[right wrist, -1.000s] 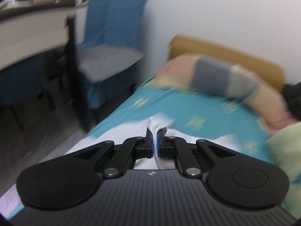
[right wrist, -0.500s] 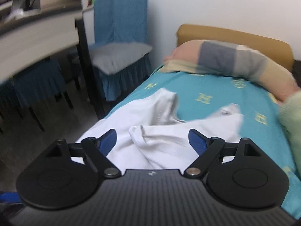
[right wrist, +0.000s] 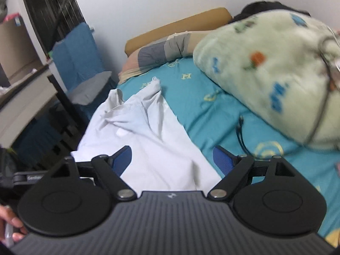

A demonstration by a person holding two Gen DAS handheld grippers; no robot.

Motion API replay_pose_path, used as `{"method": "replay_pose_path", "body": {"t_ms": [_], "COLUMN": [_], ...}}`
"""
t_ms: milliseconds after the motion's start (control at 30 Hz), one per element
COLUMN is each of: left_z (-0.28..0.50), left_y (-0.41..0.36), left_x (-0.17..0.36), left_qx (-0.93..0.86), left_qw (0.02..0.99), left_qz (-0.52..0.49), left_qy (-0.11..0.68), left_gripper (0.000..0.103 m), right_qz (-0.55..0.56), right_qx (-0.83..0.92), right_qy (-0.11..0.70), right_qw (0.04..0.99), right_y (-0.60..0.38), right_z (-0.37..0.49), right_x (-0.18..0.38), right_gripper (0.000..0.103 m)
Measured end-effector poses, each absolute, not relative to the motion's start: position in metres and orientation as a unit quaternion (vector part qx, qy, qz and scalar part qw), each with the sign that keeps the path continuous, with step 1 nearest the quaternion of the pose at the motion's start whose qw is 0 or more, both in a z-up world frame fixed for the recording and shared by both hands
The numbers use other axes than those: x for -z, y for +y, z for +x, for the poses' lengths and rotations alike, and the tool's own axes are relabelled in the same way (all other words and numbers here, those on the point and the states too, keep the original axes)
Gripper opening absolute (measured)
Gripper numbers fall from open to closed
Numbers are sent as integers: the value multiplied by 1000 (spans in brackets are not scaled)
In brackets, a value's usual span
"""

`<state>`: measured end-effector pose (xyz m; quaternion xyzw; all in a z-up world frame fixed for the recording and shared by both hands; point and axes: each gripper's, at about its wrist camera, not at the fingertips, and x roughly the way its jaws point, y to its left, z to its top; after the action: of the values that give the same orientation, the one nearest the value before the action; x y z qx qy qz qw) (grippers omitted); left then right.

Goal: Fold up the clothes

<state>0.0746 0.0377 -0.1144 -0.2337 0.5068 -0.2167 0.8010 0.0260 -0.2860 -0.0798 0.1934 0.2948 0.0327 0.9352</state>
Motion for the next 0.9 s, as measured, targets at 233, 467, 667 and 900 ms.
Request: {"method": "replay_pose_path", "body": {"t_ms": [233, 467, 667, 900], "left_z": [47, 36, 11, -34], "left_y": [-40, -79, -53, -25], "left_x": [151, 160, 141, 149], "left_qx": [240, 258, 231, 163], "left_qw": [780, 798, 767, 740], "left_qz": [-155, -99, -178, -207], "left_qy": [557, 535, 571, 619], "left_gripper": [62, 7, 0, 0], "right_qz": [191, 201, 222, 212], "right_qx": [-50, -53, -44, -46], "right_qy": [296, 337, 324, 321], "right_qw": [934, 918, 918, 922], "right_y": [-306, -310, -320, -318], "right_z": [22, 34, 30, 27], "right_x": [95, 120, 118, 115], "right_gripper": [85, 85, 85, 85]}}
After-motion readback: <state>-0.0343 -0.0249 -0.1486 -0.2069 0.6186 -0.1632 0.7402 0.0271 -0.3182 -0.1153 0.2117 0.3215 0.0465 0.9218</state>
